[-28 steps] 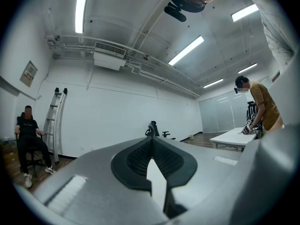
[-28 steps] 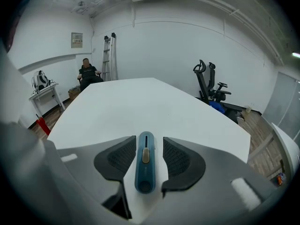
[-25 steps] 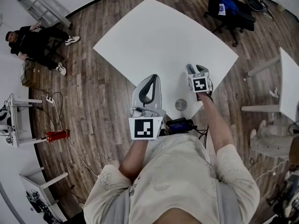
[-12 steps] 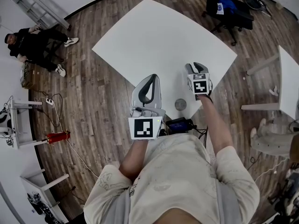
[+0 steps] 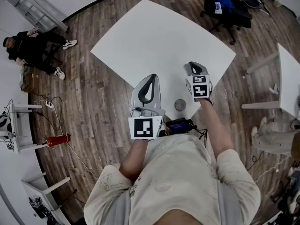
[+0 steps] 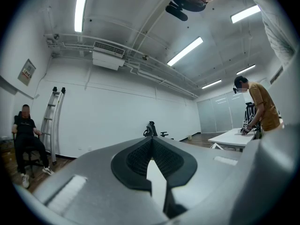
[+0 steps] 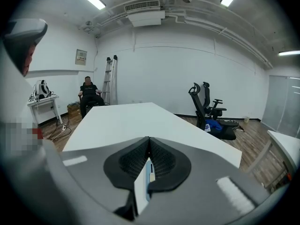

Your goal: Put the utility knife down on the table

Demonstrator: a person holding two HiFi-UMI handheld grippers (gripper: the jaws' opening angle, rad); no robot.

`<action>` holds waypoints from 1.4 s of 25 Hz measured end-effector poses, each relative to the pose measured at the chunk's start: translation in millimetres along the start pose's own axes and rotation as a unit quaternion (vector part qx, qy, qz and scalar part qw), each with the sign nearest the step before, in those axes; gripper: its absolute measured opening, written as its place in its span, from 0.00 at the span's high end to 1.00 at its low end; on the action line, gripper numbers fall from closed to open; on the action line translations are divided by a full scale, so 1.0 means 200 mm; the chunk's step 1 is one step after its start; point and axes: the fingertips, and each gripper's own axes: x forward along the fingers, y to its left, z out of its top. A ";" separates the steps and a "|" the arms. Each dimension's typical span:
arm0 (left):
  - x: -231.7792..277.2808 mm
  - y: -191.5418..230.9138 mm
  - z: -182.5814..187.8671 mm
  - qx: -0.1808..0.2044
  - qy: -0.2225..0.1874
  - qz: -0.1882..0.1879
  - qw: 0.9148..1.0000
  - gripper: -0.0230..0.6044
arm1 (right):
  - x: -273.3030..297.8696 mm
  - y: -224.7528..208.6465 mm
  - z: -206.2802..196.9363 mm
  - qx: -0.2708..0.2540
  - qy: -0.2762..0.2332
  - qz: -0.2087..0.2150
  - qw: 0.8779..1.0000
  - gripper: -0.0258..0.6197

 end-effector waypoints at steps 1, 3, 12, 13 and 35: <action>0.00 0.00 0.01 0.000 0.000 0.001 1.000 0.93 | -0.02 0.00 0.02 0.001 -0.002 0.000 1.000 0.95; 0.00 0.01 0.04 0.000 0.001 -0.001 1.000 0.93 | -0.05 0.01 0.06 0.004 -0.009 0.000 1.000 0.95; 0.01 -0.01 0.00 0.002 -0.004 -0.008 1.000 0.93 | -0.15 0.01 0.14 0.009 -0.049 -0.003 0.999 0.95; 0.01 -0.01 0.02 0.002 -0.004 -0.009 1.000 0.93 | -0.17 0.01 0.18 0.009 -0.054 -0.004 0.998 0.95; 0.09 0.05 0.02 -0.007 -0.002 -0.006 1.000 0.93 | -0.60 0.02 0.65 0.009 -0.185 -0.012 0.983 0.95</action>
